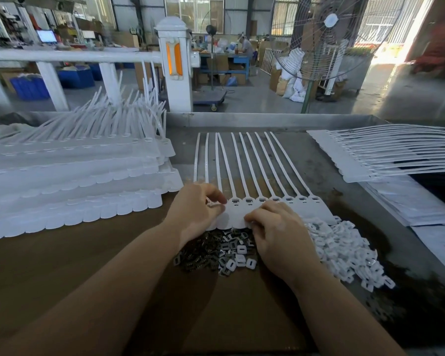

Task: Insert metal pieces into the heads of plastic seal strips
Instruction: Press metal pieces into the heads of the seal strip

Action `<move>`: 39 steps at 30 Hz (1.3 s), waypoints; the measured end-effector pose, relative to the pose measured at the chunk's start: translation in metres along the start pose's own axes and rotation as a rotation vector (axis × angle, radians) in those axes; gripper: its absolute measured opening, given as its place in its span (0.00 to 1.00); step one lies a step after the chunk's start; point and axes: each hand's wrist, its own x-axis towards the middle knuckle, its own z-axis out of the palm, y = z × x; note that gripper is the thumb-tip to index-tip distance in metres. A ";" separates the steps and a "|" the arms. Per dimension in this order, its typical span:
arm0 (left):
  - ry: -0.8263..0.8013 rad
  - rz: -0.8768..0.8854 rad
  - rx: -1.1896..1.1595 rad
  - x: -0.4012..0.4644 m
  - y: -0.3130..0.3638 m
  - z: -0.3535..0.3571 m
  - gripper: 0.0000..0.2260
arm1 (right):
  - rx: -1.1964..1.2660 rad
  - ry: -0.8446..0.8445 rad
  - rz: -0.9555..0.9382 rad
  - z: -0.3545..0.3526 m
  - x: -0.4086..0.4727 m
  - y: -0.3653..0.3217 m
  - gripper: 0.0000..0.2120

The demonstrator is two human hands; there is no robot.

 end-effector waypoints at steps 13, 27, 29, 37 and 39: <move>-0.379 0.128 -0.087 -0.031 0.017 -0.002 0.06 | 0.017 0.054 -0.032 0.000 -0.002 0.000 0.07; -0.235 0.092 -0.110 -0.025 0.014 -0.004 0.07 | 0.023 0.048 -0.083 -0.003 -0.003 -0.003 0.08; -0.151 0.066 -0.200 -0.017 0.013 -0.006 0.06 | 0.020 0.042 -0.078 -0.002 -0.002 -0.003 0.08; -0.041 -0.087 -0.352 0.020 0.001 -0.001 0.09 | 0.022 -0.011 -0.054 -0.003 -0.001 -0.003 0.07; -0.028 -0.107 -0.346 0.025 0.000 0.002 0.08 | 0.021 -0.006 -0.057 -0.003 -0.001 -0.003 0.07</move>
